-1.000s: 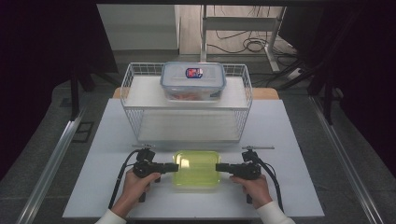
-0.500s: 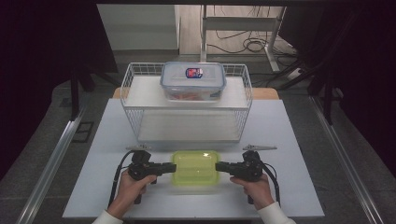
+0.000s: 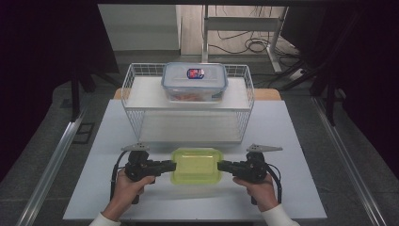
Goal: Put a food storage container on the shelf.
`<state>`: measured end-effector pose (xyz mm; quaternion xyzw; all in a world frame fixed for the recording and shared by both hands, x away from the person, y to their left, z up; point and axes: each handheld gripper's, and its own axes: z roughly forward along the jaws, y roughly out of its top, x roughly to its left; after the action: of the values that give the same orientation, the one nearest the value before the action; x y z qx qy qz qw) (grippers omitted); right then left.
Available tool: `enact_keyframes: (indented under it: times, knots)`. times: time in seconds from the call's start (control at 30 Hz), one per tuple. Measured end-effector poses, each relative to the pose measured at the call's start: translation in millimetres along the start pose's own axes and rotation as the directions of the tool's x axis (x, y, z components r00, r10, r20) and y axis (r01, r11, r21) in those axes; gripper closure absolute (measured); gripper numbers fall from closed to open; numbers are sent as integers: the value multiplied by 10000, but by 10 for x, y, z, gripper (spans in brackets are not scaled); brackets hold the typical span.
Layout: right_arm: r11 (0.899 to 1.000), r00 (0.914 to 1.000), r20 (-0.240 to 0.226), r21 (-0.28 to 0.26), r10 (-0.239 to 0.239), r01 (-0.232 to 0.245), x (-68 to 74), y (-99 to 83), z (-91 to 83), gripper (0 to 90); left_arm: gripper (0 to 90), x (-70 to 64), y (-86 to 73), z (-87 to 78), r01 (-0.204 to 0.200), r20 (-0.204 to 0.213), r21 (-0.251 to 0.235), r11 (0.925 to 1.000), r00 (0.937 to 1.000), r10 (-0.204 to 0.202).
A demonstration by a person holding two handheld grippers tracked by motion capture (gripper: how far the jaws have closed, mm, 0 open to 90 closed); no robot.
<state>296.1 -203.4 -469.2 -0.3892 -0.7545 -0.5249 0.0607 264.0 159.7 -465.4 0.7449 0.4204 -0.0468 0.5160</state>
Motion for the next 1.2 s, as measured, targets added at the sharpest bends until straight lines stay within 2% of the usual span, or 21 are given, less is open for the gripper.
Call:
enact_keyframes:
  times: [0.13,0.33,0.57,0.93,1.2]
  knots:
    - [9996,9996,117,-101,-273,274,43,39,-35,799,781,-35,23,-17,-107,-71,-58,9999,9999,107]
    - [9991,9990,173,-146,-407,409,58,74,-45,799,781,-49,64,-27,-240,-132,-95,9997,9996,239]
    - [9975,9980,183,-342,-613,619,85,192,-69,798,781,-59,195,-80,-385,-86,-249,9989,9992,383]
    - [9907,9934,236,-748,-1124,1138,226,567,-170,798,781,-146,602,-282,-765,51,-634,9950,9970,770]
    - [9804,9851,457,-1006,-1655,1694,382,904,-290,798,782,-231,881,-417,-1073,63,-1011,9891,9941,1084]
